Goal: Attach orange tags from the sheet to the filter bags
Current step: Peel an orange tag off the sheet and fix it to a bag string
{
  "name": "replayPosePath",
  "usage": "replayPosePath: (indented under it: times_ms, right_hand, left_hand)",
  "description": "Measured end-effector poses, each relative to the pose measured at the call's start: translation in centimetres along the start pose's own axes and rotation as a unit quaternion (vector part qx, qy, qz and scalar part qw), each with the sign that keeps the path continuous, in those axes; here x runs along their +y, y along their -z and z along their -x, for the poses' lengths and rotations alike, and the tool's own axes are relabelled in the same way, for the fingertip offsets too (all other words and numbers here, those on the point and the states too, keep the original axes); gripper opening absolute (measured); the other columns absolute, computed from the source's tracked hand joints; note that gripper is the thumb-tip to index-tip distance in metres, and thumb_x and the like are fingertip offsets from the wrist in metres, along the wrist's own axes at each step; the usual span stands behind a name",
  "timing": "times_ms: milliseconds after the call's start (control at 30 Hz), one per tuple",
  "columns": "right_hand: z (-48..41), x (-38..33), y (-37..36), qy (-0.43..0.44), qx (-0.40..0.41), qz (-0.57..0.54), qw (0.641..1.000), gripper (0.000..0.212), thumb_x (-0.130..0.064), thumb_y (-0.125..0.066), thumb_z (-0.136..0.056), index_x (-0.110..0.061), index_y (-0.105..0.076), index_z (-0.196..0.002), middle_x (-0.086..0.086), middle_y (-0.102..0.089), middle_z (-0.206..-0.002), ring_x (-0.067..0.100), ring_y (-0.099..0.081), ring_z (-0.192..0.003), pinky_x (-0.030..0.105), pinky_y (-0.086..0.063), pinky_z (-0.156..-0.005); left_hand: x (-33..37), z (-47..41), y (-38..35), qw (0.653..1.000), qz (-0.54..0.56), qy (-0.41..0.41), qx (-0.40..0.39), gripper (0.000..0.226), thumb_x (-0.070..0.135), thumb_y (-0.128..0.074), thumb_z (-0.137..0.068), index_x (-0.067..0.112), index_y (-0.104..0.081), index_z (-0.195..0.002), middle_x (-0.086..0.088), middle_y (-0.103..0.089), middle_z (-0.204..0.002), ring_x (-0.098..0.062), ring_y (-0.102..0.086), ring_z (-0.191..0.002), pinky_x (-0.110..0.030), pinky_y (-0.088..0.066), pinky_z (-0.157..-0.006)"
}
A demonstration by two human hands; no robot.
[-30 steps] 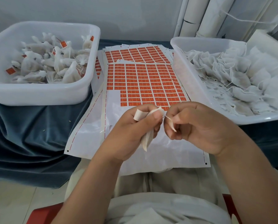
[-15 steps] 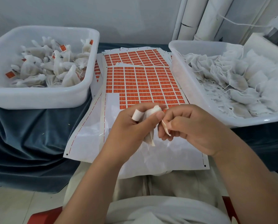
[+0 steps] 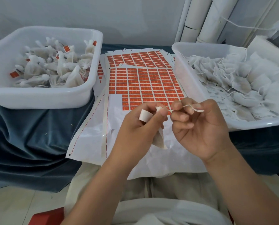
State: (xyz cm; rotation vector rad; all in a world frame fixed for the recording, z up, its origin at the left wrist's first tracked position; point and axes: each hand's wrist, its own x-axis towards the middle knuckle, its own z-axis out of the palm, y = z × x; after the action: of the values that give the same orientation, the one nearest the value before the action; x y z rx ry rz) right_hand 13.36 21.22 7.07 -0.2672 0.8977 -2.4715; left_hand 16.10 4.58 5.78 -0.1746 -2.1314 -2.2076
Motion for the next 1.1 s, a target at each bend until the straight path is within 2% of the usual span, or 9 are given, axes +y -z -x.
replayPosePath:
  times_ms: [167,333,433,500,667,800,933,1000,1100]
  right_hand:
    - [-0.4,0.8,-0.3,0.018,-0.009,-0.023,1.0,0.02,-0.01,-0.086,-0.066,-0.007,-0.066,-0.067,0.003,-0.064,-0.073,0.009,-0.06,-0.06,0.016,-0.052,-0.055]
    - [-0.5,0.6,0.4,0.012,0.012,-0.035,0.999,0.021,-0.013,-0.09,-0.074,-0.006,-0.075,-0.087,0.006,-0.069,-0.087,0.011,-0.067,-0.074,0.018,-0.058,-0.066]
    - [-0.6,0.0,0.9,0.063,0.064,0.081,0.993,0.043,-0.019,-0.091,-0.076,-0.015,-0.077,-0.117,0.006,-0.075,-0.099,0.013,-0.075,-0.089,0.02,-0.06,-0.078]
    - [-0.7,0.1,0.9,0.098,0.104,0.177,0.974,0.048,-0.025,-0.09,-0.077,-0.025,-0.076,-0.123,0.005,-0.077,-0.101,0.013,-0.076,-0.091,0.021,-0.06,-0.078]
    - [-0.6,0.4,0.4,0.136,0.153,0.286,0.936,0.035,-0.041,-0.083,-0.079,-0.025,-0.081,-0.11,0.005,-0.079,-0.11,0.016,-0.077,-0.098,0.024,-0.06,-0.08]
    - [-0.1,0.3,0.2,0.217,0.177,0.351,0.893,0.025,-0.035,-0.079,-0.089,-0.027,-0.081,-0.112,0.007,-0.08,-0.106,0.021,-0.078,-0.096,0.027,-0.061,-0.084]
    - [0.0,0.3,0.0,0.243,0.155,0.418,0.861,0.02,-0.023,-0.07,-0.099,-0.031,-0.079,-0.115,0.002,-0.08,-0.106,0.02,-0.078,-0.098,0.026,-0.061,-0.084]
    - [-0.1,0.0,0.0,0.229,0.138,0.428,0.863,0.022,-0.02,-0.066,-0.103,-0.03,-0.078,-0.117,0.002,-0.08,-0.11,0.021,-0.077,-0.102,0.027,-0.061,-0.086]
    - [0.1,-0.6,0.2,0.245,0.141,0.451,0.846,0.021,-0.019,-0.064,-0.104,-0.027,-0.078,-0.118,0.002,-0.08,-0.109,0.022,-0.078,-0.1,0.029,-0.062,-0.085]
  left_hand:
    - [-0.4,-0.1,-0.2,0.999,-0.005,0.001,0.046,0.022,0.034,-0.06,-0.104,0.033,-0.07,-0.084,0.014,-0.07,-0.079,-0.002,-0.065,-0.075,-0.01,-0.049,-0.065]
    - [-0.4,-0.4,0.1,0.998,0.009,0.027,0.059,0.021,0.036,-0.064,-0.101,0.03,-0.072,-0.083,0.012,-0.071,-0.078,-0.001,-0.065,-0.071,-0.01,-0.05,-0.064]
    - [-0.5,-0.5,0.2,0.996,0.035,0.038,0.068,0.018,0.038,-0.065,-0.1,0.03,-0.073,-0.085,0.012,-0.071,-0.078,-0.001,-0.066,-0.071,-0.01,-0.05,-0.063]
    - [-0.7,-0.4,0.1,0.997,0.032,0.034,0.063,0.017,0.038,-0.064,-0.101,0.032,-0.073,-0.088,0.012,-0.072,-0.081,-0.003,-0.067,-0.073,-0.011,-0.05,-0.063]
    - [-0.7,-0.5,0.0,0.998,0.016,0.018,0.063,0.012,0.037,-0.063,-0.101,0.033,-0.072,-0.094,0.013,-0.075,-0.088,-0.004,-0.071,-0.08,-0.008,-0.05,-0.063]
    - [-1.2,-0.7,0.2,0.997,0.003,0.036,0.074,0.015,0.039,-0.062,-0.102,0.033,-0.072,-0.093,0.015,-0.075,-0.087,-0.002,-0.071,-0.08,-0.012,-0.052,-0.061]
    - [-1.7,-1.1,0.7,0.993,0.01,0.063,0.096,0.023,0.045,-0.06,-0.103,0.034,-0.076,-0.091,0.012,-0.076,-0.09,-0.002,-0.07,-0.081,-0.025,-0.049,-0.073]
    - [-2.0,-1.3,1.2,0.995,0.009,0.078,0.066,0.028,0.051,-0.052,-0.105,0.04,-0.078,-0.099,0.012,-0.077,-0.097,-0.003,-0.072,-0.09,-0.027,-0.052,-0.078]
    - [-2.3,-1.5,1.7,0.992,0.049,0.111,0.029,0.037,0.051,-0.043,-0.108,0.041,-0.078,-0.111,0.009,-0.077,-0.112,-0.015,-0.072,-0.109,-0.041,-0.055,-0.099]
